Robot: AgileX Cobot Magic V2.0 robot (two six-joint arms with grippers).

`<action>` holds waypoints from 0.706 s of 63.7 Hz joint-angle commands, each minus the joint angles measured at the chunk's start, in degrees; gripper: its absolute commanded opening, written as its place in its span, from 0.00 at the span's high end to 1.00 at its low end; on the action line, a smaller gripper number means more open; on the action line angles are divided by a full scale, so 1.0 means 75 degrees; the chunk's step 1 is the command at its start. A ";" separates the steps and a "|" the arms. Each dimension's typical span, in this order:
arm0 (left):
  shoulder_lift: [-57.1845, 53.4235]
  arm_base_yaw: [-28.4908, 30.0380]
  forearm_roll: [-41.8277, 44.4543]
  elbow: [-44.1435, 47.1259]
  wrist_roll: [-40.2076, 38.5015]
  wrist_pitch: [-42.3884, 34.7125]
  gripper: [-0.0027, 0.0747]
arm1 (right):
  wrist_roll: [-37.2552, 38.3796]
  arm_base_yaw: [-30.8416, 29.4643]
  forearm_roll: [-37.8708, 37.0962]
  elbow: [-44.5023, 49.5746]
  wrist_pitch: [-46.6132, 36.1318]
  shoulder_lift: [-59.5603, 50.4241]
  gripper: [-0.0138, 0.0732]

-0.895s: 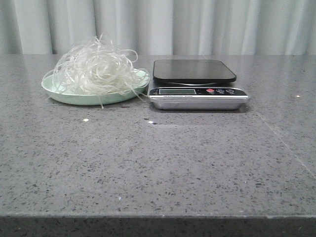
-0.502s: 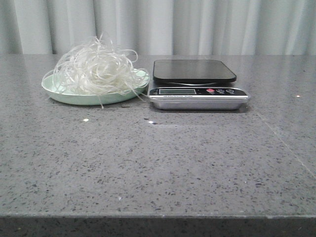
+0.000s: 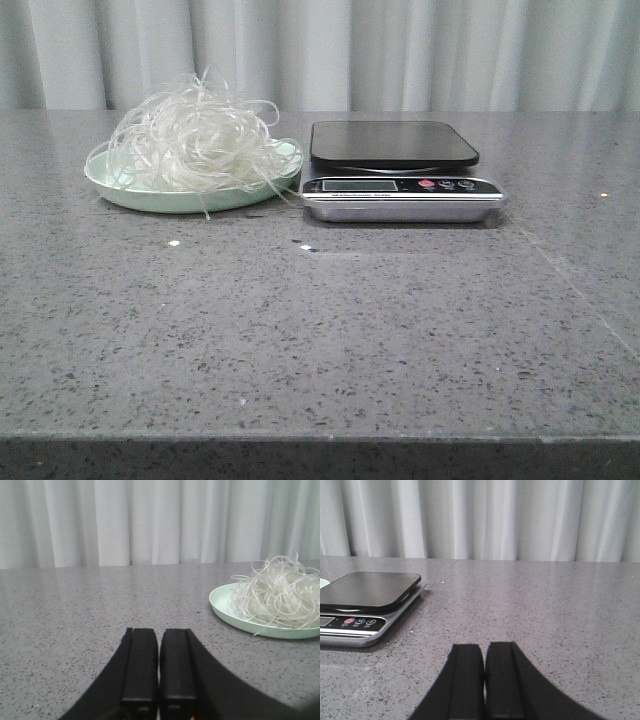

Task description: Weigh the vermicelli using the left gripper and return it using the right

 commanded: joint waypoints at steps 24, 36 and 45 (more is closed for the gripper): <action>-0.0037 0.0022 -0.0346 -0.0977 -0.0055 -0.1808 0.80 | -0.0048 -0.0029 -0.0053 -0.0065 -0.0560 -0.0131 0.63; 0.1050 0.0008 -0.0346 -0.2647 -0.0055 -0.0391 0.80 | -0.0048 -0.0029 -0.0053 -0.0065 -0.0560 -0.0131 0.63; 0.2053 0.0008 -0.0599 -0.3526 -0.0055 0.0470 0.80 | -0.0048 -0.0029 -0.0053 -0.0065 -0.0560 -0.0131 0.63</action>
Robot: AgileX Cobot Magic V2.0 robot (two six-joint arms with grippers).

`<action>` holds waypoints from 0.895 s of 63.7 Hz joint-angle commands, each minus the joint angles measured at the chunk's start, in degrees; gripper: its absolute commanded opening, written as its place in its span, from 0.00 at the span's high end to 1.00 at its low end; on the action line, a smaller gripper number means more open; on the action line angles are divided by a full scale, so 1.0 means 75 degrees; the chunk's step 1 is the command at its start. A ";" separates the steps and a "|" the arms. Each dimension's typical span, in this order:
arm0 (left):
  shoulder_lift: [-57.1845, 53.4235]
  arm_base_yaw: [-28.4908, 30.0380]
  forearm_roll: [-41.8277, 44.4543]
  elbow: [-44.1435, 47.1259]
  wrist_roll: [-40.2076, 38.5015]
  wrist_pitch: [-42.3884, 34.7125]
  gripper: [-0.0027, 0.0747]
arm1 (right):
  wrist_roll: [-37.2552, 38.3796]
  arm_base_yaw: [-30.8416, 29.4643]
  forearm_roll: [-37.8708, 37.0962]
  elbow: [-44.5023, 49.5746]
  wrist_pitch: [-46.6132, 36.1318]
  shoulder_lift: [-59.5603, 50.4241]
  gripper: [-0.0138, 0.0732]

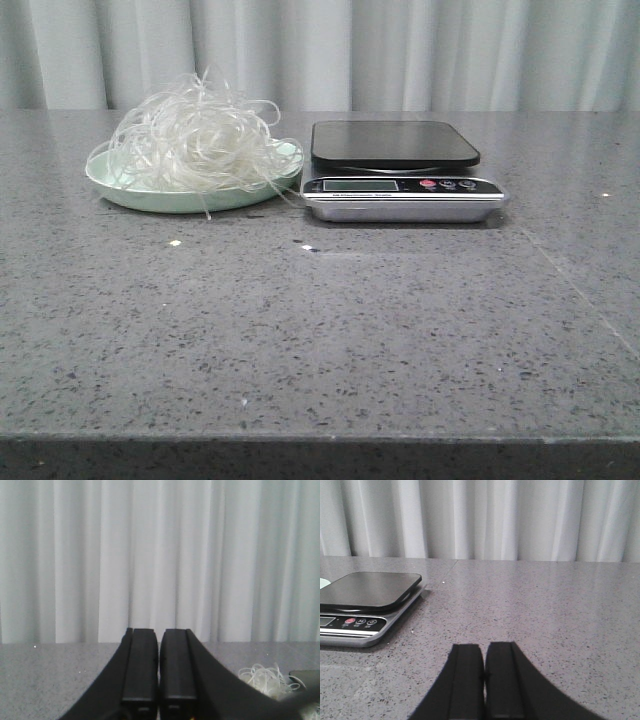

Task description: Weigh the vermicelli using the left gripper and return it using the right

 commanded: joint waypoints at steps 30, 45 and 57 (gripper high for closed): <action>0.2748 0.0008 -0.1008 -0.1067 -0.0070 0.0308 0.75 | -0.0048 -0.0029 -0.0053 -0.0065 -0.0560 -0.0131 0.63; 0.3393 -0.0028 -0.1008 -0.1835 -0.0070 0.0411 0.26 | -0.0048 -0.0029 -0.0053 -0.0065 -0.0560 -0.0131 0.63; 0.4731 -0.0943 -0.1008 -0.3036 0.0363 0.0798 0.15 | -0.0048 -0.0029 -0.0053 -0.0065 -0.0560 -0.0131 0.63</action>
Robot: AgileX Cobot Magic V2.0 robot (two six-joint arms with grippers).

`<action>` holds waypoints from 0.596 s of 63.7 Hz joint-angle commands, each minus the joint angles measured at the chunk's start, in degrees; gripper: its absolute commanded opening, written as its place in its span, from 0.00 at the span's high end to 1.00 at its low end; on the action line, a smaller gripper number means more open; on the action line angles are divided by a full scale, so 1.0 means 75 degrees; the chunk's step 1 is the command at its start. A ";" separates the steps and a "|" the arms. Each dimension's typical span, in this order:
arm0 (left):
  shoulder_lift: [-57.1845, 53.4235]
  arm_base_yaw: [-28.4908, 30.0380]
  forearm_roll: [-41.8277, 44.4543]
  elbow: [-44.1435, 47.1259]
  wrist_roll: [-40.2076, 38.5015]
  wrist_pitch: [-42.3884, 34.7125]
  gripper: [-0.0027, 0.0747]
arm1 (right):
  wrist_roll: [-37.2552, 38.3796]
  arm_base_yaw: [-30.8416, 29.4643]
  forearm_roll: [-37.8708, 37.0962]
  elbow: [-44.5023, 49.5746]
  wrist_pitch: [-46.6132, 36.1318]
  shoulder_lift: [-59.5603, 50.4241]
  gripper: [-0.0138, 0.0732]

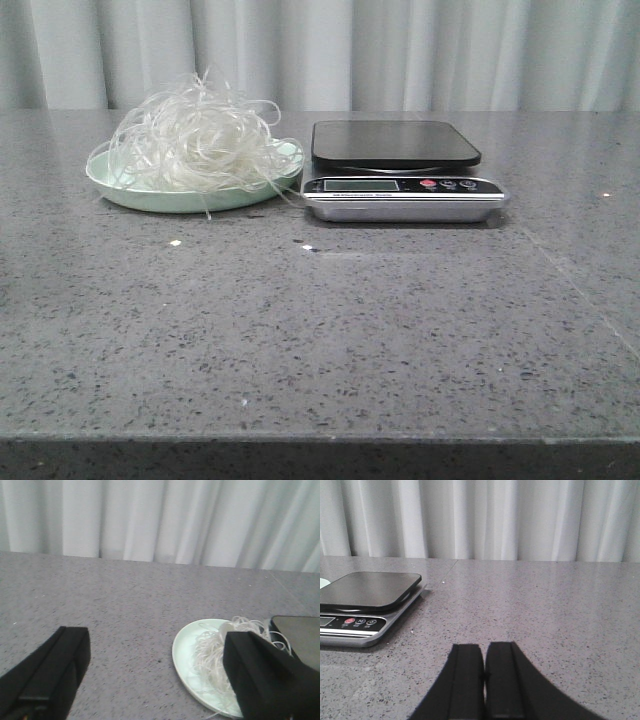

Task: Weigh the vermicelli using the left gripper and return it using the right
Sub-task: 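Lower the left gripper onto the vermicelli pile on the green plate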

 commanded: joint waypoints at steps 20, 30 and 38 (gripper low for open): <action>0.3626 -0.2142 0.0160 -0.2780 0.0261 -0.0224 0.15 | -0.0048 -0.0029 -0.0053 -0.0065 -0.0560 -0.0131 0.63; 0.4961 -0.2142 0.0160 -0.3406 0.0235 -0.0132 0.15 | -0.0048 -0.0029 -0.0053 -0.0065 -0.0560 -0.0131 0.63; 0.5960 -0.2142 0.0146 -0.3996 0.0235 0.0641 0.15 | -0.0048 -0.0029 -0.0053 -0.0065 -0.0560 -0.0131 0.63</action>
